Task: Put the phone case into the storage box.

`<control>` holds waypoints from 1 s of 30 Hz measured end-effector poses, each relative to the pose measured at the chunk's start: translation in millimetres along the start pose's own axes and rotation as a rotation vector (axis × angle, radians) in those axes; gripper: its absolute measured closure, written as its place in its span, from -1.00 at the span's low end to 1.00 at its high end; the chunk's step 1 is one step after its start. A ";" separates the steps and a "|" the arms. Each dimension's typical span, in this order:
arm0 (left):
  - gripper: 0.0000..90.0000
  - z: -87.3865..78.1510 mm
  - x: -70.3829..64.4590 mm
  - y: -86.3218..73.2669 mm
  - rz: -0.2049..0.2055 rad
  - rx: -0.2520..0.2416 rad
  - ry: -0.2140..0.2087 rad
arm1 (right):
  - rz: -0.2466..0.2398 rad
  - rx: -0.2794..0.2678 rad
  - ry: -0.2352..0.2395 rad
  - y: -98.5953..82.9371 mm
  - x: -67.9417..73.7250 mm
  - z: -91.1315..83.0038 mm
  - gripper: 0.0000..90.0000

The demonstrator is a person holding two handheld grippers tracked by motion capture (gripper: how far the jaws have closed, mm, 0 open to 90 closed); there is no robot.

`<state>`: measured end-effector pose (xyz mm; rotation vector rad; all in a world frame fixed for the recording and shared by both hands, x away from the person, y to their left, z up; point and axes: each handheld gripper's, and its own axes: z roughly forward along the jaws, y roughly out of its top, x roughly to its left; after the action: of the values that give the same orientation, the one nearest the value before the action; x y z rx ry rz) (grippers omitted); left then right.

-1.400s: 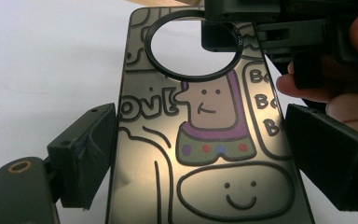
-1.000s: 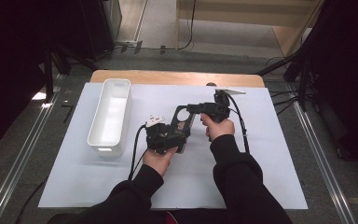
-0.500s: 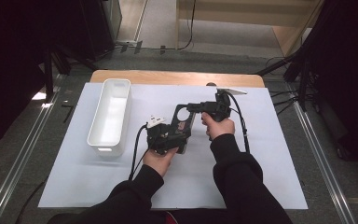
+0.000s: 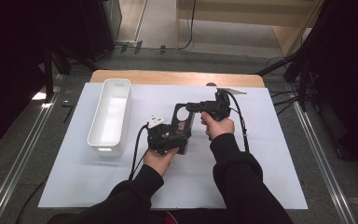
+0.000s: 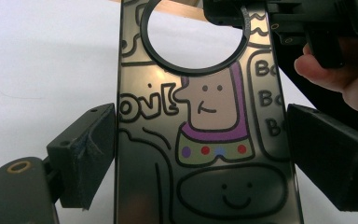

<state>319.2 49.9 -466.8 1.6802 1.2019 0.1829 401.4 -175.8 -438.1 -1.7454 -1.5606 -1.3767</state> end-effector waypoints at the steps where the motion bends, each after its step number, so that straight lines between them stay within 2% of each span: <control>1: -0.75 0.0 -0.1 0.0 0.004 0.002 0.002 | -0.002 -0.001 0.001 0.0 0.0 0.0 0.73; 14: -0.76 4.8 1.5 1.0 0.010 0.032 -0.019 | -0.001 0.007 0.003 0.6 0.3 -1.9 0.73; 19: -0.77 4.5 3.6 2.6 0.005 0.045 -0.045 | -0.009 0.007 0.010 0.3 1.1 -3.1 0.73; 23: -0.82 6.4 2.9 2.8 0.036 0.078 -0.045 | -0.025 0.015 0.008 -0.5 2.8 -2.7 0.73; 25: -0.99 8.7 1.4 3.3 0.049 0.112 -0.040 | -0.033 0.021 0.012 -0.7 3.6 -2.5 0.73; 26: -1.00 9.1 0.8 3.7 0.061 0.129 -0.042 | -0.034 0.023 0.010 -1.0 4.6 -2.4 0.73; 30: -1.00 5.9 -1.6 6.7 0.071 0.139 -0.058 | -0.057 0.027 0.000 -1.2 6.9 -3.3 0.73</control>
<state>326.2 45.0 -463.7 1.8380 1.1340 0.0959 398.2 -174.8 -431.1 -1.6973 -1.6329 -1.3763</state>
